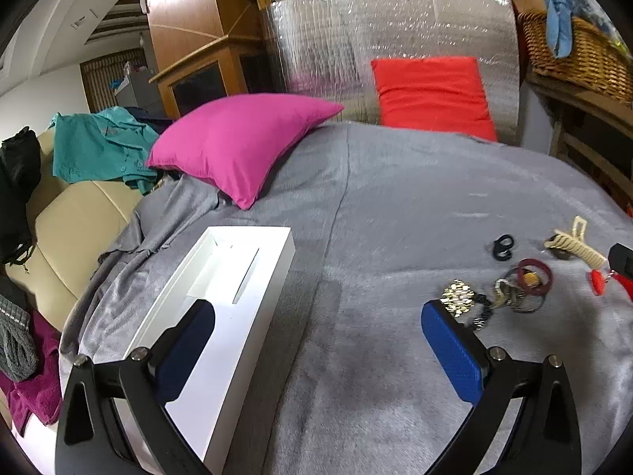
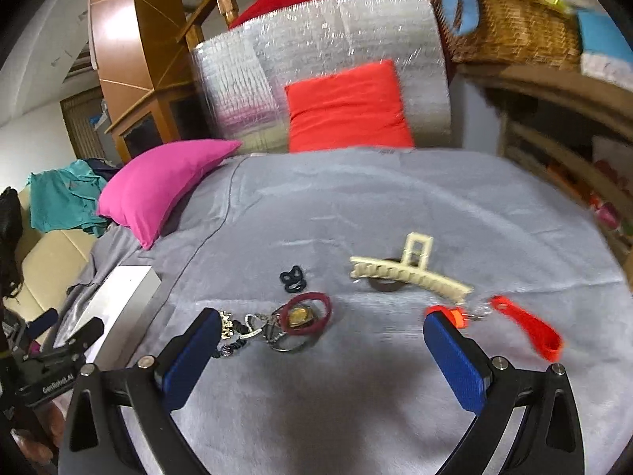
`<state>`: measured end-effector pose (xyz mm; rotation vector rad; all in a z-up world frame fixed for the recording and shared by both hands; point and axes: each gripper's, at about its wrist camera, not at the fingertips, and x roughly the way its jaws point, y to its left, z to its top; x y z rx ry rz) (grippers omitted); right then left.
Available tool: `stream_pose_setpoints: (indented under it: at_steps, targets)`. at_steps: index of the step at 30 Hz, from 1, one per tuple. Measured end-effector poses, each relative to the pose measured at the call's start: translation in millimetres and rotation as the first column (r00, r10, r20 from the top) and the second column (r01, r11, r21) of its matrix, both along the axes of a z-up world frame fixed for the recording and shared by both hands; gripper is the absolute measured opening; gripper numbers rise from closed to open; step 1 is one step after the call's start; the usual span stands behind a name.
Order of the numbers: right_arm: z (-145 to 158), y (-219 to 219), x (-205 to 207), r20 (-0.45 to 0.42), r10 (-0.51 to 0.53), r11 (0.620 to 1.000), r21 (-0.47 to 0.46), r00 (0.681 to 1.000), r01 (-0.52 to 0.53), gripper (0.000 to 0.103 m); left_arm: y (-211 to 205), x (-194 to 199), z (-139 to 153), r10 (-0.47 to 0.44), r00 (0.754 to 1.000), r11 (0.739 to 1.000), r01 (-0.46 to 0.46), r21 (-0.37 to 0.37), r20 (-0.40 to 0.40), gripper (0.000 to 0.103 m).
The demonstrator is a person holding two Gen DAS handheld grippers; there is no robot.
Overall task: Organize jewelry
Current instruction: 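Lower the right tool onto the maroon hair tie and close it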
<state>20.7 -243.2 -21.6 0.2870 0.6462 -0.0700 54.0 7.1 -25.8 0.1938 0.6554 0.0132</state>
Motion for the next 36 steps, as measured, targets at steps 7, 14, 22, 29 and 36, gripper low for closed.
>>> stream_pose_setpoints:
  at_steps: [7,14,22,29,36]
  targets:
    - [-13,9,23,-0.038,0.021,1.000,-0.015,0.999,-0.021,0.101,0,10,-2,-0.010,1.000,1.000,0.010,-0.016,-0.015,0.103]
    - [-8,19,12,-0.044,0.008,0.996,-0.086,0.999,-0.012,0.101,-9,9,1,-0.017,1.000,0.999,0.017,-0.028,-0.003,0.103]
    - [-24,2,26,-0.122,-0.008,1.000,-0.004,0.992,0.008,0.096,-28,14,-6,-0.039,0.999,0.999,0.038,-0.018,-0.018,0.103]
    - [-50,-11,56,-0.185,0.051,0.986,0.168,0.981,-0.020,0.051,-22,31,-20,-0.049,0.995,0.997,0.045,-0.057,-0.088,0.103]
    - [-66,-20,76,-0.210,0.074,0.954,0.300,0.975,-0.007,0.051,-15,54,-41,-0.035,0.984,0.997,0.022,-0.079,-0.174,0.103]
